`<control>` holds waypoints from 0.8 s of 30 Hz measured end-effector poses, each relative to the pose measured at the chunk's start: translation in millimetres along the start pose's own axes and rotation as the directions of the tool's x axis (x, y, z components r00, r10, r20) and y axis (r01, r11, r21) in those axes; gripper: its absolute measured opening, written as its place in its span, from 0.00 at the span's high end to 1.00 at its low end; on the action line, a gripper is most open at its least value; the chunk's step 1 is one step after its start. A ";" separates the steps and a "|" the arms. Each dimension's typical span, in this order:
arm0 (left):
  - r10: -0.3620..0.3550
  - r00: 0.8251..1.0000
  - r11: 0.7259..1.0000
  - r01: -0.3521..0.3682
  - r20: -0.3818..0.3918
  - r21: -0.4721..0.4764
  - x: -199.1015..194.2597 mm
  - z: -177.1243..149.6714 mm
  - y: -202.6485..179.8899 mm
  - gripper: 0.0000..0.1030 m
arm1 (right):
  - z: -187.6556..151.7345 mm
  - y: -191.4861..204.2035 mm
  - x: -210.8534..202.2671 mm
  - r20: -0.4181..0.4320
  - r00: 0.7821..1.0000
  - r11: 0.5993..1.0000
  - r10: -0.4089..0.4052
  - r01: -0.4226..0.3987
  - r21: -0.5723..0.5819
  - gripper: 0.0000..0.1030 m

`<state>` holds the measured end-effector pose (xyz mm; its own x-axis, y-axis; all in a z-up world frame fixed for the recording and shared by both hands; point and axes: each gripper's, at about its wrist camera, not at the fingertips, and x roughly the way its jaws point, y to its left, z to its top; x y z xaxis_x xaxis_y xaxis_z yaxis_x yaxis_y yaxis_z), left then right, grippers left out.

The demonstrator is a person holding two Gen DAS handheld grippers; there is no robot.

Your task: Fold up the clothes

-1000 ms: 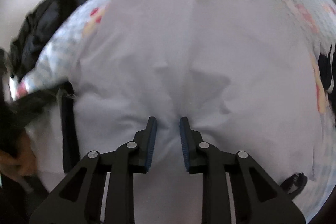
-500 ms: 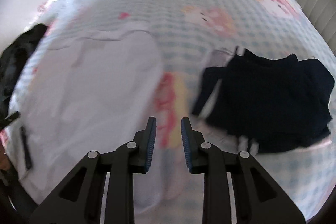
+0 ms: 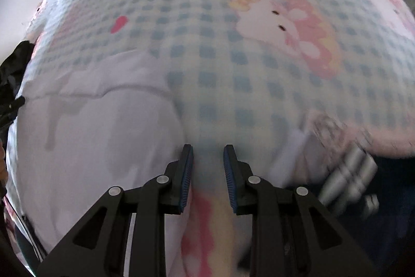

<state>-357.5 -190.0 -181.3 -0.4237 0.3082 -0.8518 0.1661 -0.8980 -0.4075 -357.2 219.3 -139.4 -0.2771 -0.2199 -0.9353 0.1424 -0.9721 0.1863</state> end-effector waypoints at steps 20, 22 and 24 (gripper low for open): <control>0.192 0.976 0.980 -0.196 0.104 0.028 -31.3 -33.1 30.2 0.63 | 22.7 38.9 -8.0 0.103 0.985 0.985 0.138 -0.125 -0.119 0.79; 0.180 0.975 0.981 -0.188 0.130 0.053 -40.6 -35.2 32.2 0.58 | 19.8 44.8 -9.3 0.097 0.985 0.980 0.143 -0.128 -0.153 0.76; 0.167 0.973 0.980 -0.182 0.160 0.082 -50.2 -37.5 33.9 0.58 | 8.9 66.8 -18.7 0.089 0.977 0.951 0.196 -0.167 -0.261 0.75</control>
